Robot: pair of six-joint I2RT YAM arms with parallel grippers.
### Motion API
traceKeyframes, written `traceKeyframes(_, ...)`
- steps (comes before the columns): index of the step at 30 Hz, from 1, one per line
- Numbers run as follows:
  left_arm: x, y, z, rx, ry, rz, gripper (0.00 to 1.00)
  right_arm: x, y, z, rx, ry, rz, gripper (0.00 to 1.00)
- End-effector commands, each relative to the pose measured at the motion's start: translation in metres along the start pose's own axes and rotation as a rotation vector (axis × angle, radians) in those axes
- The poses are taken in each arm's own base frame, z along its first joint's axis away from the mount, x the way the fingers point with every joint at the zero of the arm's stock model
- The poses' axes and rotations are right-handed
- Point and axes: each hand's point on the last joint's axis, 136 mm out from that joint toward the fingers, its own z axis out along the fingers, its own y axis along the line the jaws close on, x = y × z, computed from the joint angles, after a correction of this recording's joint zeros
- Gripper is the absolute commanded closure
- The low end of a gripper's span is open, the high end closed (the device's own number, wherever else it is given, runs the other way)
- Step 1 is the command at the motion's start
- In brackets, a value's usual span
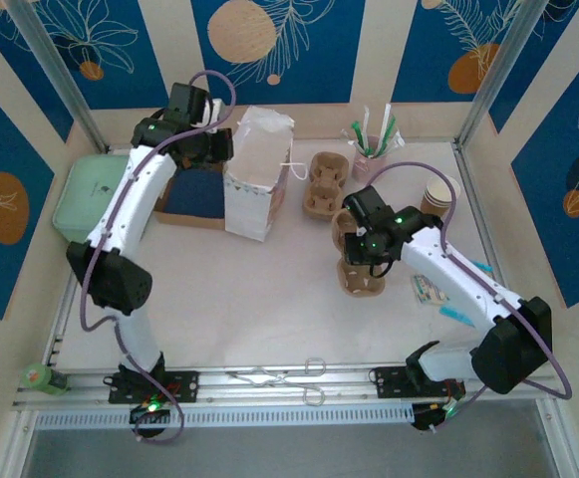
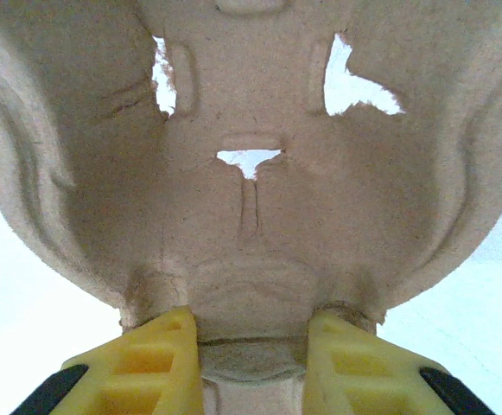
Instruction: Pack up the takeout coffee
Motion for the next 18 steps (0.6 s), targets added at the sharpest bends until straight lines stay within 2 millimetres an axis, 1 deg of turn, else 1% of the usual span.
traceKeyframes(1,0.01,-0.011,-0.019,0.008,-0.02,-0.057,0.98,0.001,-0.002,-0.006,-0.025,-0.006,0.001,0.73)
traceKeyframes(3,0.02,-0.02,-0.025,0.035,-0.017,-0.091,1.0,-0.002,-0.003,-0.01,-0.036,-0.02,0.003,0.73)
traceKeyframes(5,0.03,-0.029,-0.031,0.062,-0.02,-0.137,1.0,-0.004,-0.004,-0.015,-0.045,-0.035,0.008,0.73)
traceKeyframes(6,0.033,-0.036,-0.035,0.088,-0.031,-0.16,1.0,-0.006,-0.005,-0.018,-0.05,-0.045,0.011,0.73)
traceKeyframes(9,0.044,-0.048,-0.044,0.132,-0.055,-0.236,1.0,-0.01,-0.009,-0.025,-0.061,-0.065,0.024,0.73)
traceKeyframes(16,0.062,-0.063,-0.068,0.112,-0.161,-0.344,1.0,-0.015,-0.017,-0.042,-0.076,-0.099,0.047,0.73)
traceKeyframes(18,0.068,-0.068,-0.072,0.121,-0.182,-0.379,1.0,-0.016,-0.019,-0.047,-0.076,-0.108,0.052,0.73)
